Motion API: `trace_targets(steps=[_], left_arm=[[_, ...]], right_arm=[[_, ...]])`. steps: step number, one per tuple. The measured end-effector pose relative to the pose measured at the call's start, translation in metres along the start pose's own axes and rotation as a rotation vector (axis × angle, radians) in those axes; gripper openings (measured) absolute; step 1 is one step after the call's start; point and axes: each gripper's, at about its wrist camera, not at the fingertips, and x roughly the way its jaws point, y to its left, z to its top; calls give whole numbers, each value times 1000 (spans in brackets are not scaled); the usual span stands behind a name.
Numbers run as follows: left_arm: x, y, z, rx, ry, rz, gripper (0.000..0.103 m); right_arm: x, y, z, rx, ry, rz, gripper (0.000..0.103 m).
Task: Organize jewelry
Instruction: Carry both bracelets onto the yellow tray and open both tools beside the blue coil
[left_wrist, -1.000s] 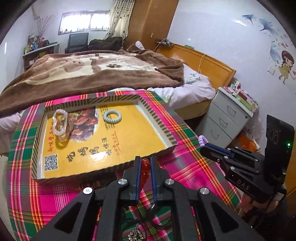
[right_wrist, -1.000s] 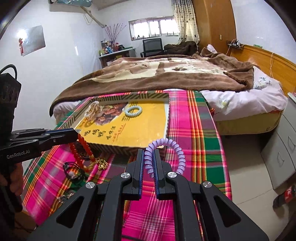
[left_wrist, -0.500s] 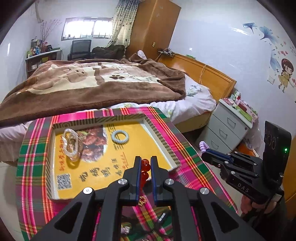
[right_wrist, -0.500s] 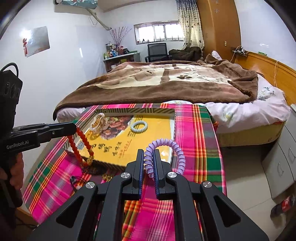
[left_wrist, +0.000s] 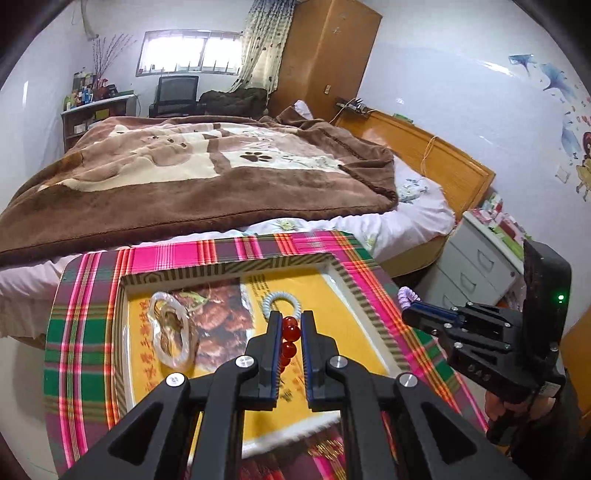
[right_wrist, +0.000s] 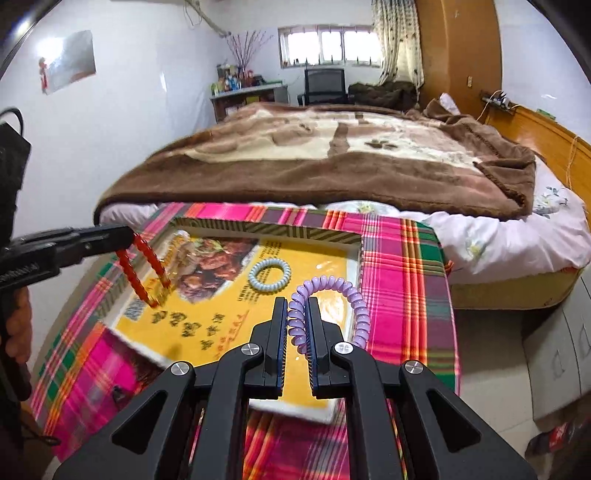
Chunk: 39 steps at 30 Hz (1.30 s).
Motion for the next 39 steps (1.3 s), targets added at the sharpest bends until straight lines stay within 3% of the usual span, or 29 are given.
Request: trace_targets(steps=[11,18,29,39], left_arm=[[75,24,26,-21,63,-6,10],[113,39,30,-35,113,28,10],[143,62,27,-79,182,111,10],[148,72,22,-112,198,123,10]], right_arm=[[84,-13,21,-7,120,-11,9],[120,-17,26,-46,170,-37,9],[144,-16,22,-73,213,-37,9],[146,-17,24,-74,221,-31,13]])
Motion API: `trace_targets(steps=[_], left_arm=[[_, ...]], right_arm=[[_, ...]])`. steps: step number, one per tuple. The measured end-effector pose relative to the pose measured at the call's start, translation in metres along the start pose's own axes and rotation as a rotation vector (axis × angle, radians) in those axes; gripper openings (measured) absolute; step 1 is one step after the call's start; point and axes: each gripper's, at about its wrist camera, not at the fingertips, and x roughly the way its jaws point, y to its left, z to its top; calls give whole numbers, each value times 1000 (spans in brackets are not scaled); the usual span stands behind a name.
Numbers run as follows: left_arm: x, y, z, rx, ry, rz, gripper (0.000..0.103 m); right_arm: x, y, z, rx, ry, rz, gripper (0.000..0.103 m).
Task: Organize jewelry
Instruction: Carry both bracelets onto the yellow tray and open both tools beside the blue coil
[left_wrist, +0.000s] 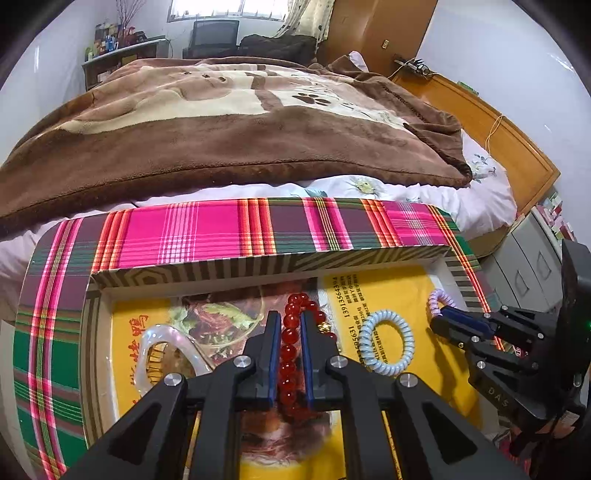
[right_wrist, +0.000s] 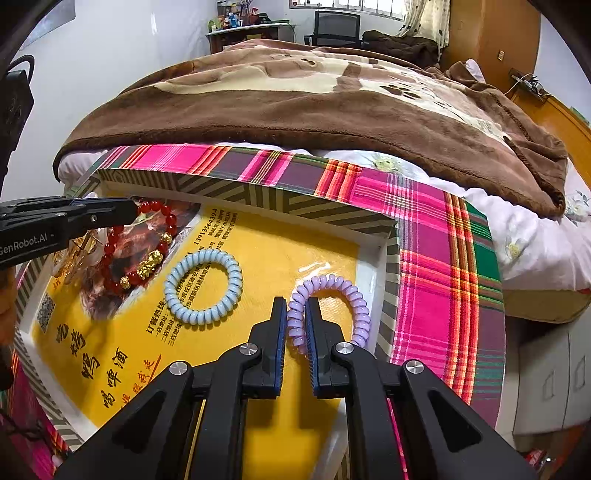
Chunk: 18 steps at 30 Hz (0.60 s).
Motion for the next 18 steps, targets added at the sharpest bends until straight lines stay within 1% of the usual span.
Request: trace_targets(steps=[1,2,3,5,8,9,10,11,13,18], left_arm=[[0,1,0,-5,2,4,12],[-1,1,1,-7,3,13,17],[-1,1,0,-7,1,17,28],[-4,2,0,-9,-2,8,39],[-8,1,-3,-3,-8,15,41],[-10,-1,-4,9,-10,23,43],[-13,-4,-5,23,-12,26,46],[-16,-5,-6,25,-14,23,50],[-23,-8,-8,26,-23,8,51],[-44,-14,-16,38,-37,7,51]], right_arm=[[0,0,0,1,0,0,16],[-1,0,0,5,1,-4,20],[-2,0,0,7,-2,-4,20],[-6,1,0,8,-16,-1,21],[-12,3,1,10,-32,-11,23],[-13,2,1,13,-37,-9,24],[-16,2,1,18,-42,-4,28],[-19,2,1,22,-47,-3,35],[-26,3,0,26,-60,-3,39],[-46,5,-5,47,-91,1,39]])
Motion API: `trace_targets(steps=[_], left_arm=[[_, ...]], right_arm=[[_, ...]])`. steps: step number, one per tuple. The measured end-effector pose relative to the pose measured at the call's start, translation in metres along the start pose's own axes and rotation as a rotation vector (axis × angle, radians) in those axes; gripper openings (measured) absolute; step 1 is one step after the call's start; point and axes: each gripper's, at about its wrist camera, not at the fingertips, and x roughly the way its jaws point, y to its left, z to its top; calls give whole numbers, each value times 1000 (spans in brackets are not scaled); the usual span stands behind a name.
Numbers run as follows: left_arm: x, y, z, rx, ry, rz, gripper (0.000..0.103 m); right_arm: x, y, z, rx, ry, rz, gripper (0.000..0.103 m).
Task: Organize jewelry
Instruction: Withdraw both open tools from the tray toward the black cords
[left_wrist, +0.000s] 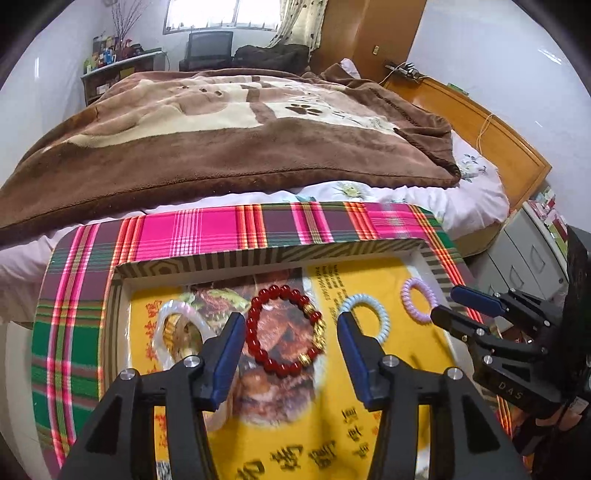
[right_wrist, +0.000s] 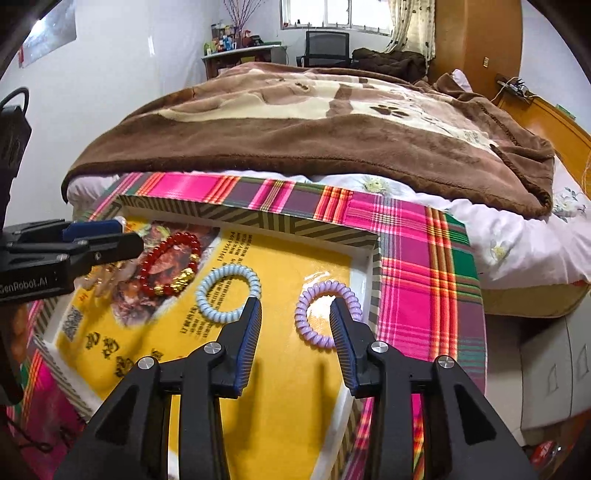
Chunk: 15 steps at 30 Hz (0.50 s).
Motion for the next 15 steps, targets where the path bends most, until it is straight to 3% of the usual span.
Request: trace_targets(steps=[11,15], left_arm=[[-56,-13,-34,22,-53,54,52],[-77,-16,-53,15,-83,60,60]], right_arm=[[-51,7,-12,57,-67,23,39],[-70,10,-25,82,-83,36,39]])
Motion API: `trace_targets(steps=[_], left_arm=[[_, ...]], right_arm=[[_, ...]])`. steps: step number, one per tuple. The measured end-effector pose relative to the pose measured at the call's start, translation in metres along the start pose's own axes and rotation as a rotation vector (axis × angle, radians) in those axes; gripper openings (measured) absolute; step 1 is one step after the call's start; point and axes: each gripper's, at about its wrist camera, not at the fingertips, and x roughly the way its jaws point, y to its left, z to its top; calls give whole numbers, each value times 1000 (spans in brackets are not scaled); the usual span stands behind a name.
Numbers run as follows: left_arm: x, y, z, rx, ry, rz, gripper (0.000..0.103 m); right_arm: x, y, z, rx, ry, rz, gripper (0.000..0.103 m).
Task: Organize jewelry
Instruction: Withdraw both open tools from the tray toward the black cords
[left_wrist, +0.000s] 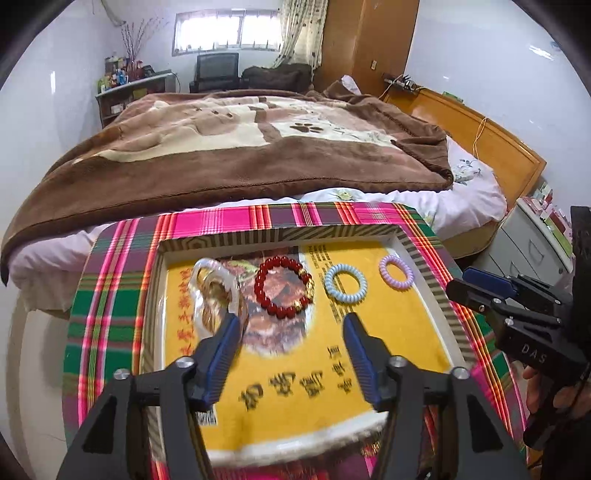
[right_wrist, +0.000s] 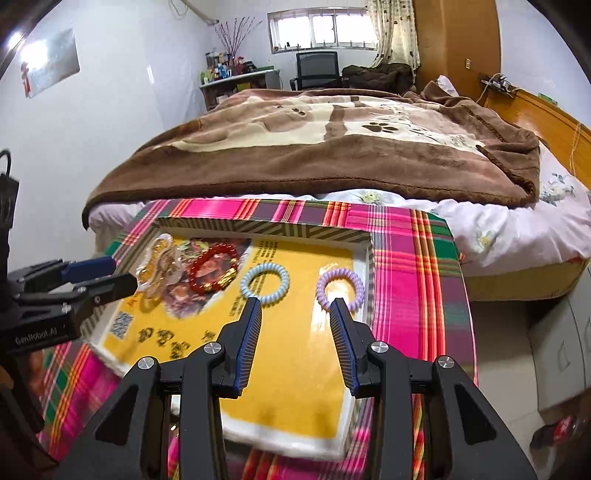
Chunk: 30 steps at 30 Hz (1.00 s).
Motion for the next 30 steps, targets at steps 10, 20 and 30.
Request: trace_targets(steps=[10,20,30], left_arm=[[-49,1,-60,9,-34,-13,61],[-79,22,-113,-47,-35,-22,61],[-82,50,-154,-130,-11,-23,64]], right_arm=[[-44,3,-58,40,-8,26,39],[-69,12,-114,12,30,34,39],[-52,41,-150,-41,117,85,39]])
